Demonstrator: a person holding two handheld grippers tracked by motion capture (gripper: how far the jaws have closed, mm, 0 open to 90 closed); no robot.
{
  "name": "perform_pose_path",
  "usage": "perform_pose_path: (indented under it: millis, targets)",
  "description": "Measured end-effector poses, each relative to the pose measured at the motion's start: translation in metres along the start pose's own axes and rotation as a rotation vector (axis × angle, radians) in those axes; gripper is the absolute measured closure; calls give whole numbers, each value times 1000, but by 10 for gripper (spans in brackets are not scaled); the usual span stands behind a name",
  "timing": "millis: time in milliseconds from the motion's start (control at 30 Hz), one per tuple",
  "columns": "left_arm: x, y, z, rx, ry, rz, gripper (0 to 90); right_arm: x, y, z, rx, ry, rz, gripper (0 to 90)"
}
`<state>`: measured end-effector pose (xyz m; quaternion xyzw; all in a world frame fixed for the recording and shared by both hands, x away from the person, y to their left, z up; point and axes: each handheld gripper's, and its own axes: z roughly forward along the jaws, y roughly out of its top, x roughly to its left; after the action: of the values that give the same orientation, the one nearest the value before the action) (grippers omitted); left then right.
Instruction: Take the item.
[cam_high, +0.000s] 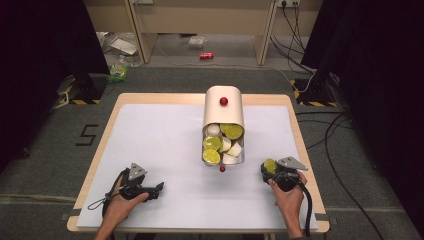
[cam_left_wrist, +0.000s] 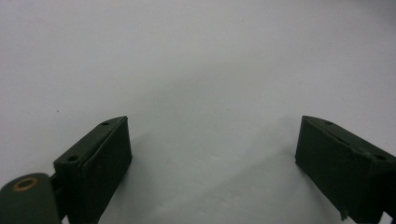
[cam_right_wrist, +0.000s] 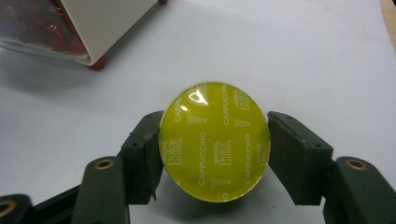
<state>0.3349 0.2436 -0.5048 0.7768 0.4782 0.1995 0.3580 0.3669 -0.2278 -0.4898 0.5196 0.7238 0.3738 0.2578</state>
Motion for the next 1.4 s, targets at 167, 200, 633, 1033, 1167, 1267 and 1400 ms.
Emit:
perform_pose_path:
  millis: [167, 200, 633, 1033, 1167, 1267, 1400]
  targets:
    - [0, 0, 0, 0, -1, -1, 98, 0, 1, -1, -12, -1, 6, 341]
    - [0, 0, 0, 0, -1, -1, 98, -1, 1, -2, -16, -2, 8, 332]
    - [0, 0, 0, 0, -1, -1, 98, -5, 8, -23, -131, -7, 60, 306]
    - [0, 0, 0, 0, -1, -1, 98, 1, 14, -39, -208, 9, 57, 306]
    - [0, 0, 0, 0, -1, -1, 98, 6, 14, -44, -217, 19, 51, 306]
    - [0, 0, 0, 0, -1, -1, 98, 9, 14, -48, -224, 20, 39, 306]
    - [0, 0, 0, 0, -1, -1, 98, 12, 13, -52, -233, 24, 32, 305]
